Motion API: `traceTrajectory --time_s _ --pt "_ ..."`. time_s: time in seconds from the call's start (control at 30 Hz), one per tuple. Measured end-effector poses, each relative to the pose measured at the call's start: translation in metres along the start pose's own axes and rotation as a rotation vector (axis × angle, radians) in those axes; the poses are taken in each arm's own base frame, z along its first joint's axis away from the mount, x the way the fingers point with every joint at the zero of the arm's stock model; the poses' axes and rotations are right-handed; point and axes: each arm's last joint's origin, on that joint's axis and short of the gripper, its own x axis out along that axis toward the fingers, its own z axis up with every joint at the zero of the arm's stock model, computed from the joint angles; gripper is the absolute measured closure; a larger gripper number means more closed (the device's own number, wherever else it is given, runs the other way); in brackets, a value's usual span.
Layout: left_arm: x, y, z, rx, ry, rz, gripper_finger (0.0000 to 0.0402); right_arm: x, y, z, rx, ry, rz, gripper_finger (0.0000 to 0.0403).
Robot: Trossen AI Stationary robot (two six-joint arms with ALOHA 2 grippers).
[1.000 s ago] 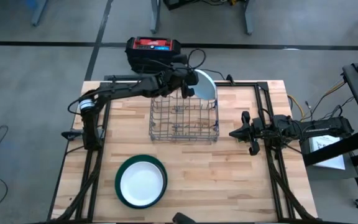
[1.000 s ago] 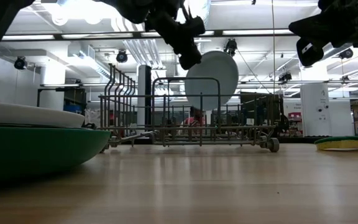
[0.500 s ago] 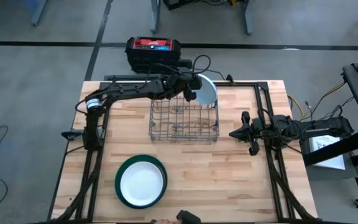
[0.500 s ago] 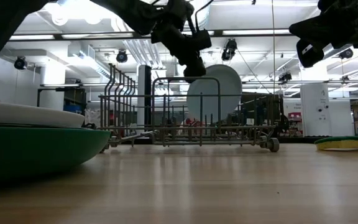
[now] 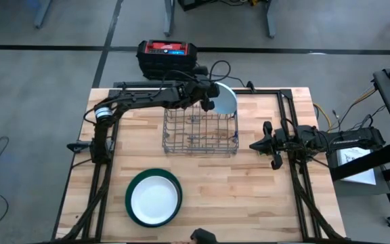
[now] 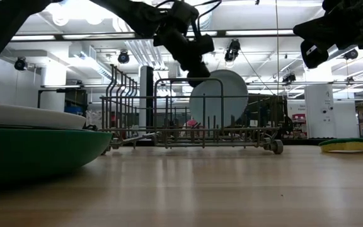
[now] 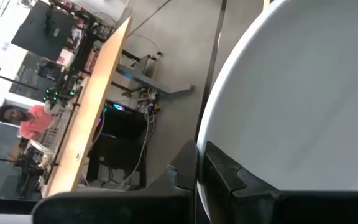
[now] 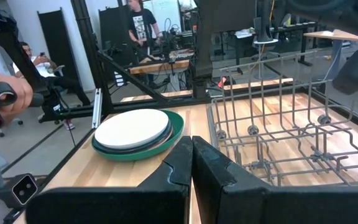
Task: Sort dishes
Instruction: Put the light blue plate in the dishwasher rack
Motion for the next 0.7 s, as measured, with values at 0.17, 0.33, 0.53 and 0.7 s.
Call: traceTrajectory --time_s 0.17,0.33,0.53,0.7 --pt "-0.0001 -0.0005 -0.0006 -0.008 0.007 -0.006 0.0402 0.0000 0.0000 0.0000 0.000 0.000 0.000 0.0403" --pt "0.0000 -0.0009 -0.0010 -0.024 0.011 -0.008 0.0396 0.0000 0.0000 0.0000 0.001 0.000 0.000 0.0403" --pt "0.0001 -0.0034 -0.0037 -0.029 0.033 -0.026 0.0354 0.0000 0.0000 0.0000 0.000 0.000 0.000 0.0403" --pt "-0.0001 -0.0056 -0.0061 -0.021 0.055 -0.046 0.0331 0.0000 0.0000 0.0000 0.000 0.000 0.000 0.0403"
